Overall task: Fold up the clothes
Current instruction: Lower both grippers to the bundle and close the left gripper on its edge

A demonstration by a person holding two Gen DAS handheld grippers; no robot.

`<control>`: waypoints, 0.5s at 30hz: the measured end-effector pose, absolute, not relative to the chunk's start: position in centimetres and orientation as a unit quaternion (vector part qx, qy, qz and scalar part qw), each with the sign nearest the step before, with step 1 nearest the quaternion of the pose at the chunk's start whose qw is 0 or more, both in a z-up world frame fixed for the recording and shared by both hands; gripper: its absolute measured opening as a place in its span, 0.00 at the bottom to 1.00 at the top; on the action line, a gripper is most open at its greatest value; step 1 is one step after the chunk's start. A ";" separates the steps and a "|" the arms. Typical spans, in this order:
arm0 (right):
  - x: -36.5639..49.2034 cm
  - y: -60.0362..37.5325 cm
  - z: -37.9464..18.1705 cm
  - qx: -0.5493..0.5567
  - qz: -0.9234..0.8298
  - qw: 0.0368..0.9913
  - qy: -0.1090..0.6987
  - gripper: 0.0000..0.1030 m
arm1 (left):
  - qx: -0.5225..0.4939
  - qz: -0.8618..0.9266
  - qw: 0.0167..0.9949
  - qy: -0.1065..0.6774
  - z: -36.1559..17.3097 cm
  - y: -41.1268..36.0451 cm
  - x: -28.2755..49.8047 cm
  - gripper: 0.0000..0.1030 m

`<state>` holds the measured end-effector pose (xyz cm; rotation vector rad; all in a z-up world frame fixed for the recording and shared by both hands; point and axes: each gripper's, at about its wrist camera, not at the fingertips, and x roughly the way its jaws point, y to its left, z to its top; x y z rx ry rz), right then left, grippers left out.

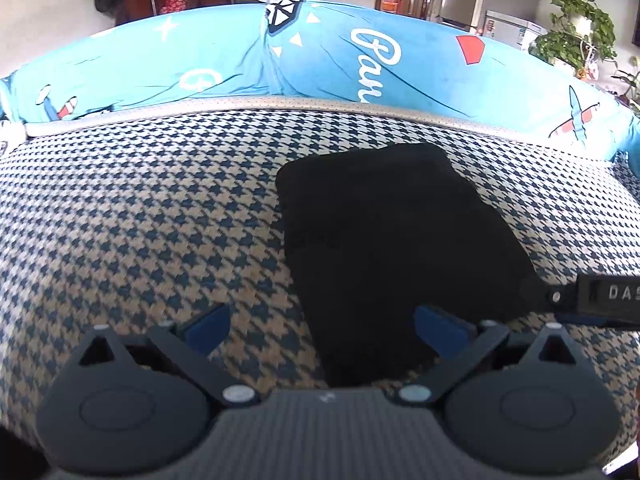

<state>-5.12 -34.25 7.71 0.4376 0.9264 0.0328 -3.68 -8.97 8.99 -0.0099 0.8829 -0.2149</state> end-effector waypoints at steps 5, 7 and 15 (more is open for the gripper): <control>-4.2 -34.7 6.8 0.246 0.012 0.860 0.446 0.76 | -0.007 -0.126 0.895 0.428 8.1 -8.6 -1.3 1.00; -3.9 -34.8 6.5 0.255 0.010 0.859 0.444 0.78 | -0.009 -0.134 0.893 0.430 7.6 -8.4 -0.3 1.00; -2.8 -33.5 6.1 0.250 0.029 0.865 0.435 0.79 | -0.030 -0.160 0.880 0.446 5.7 -6.6 3.2 1.00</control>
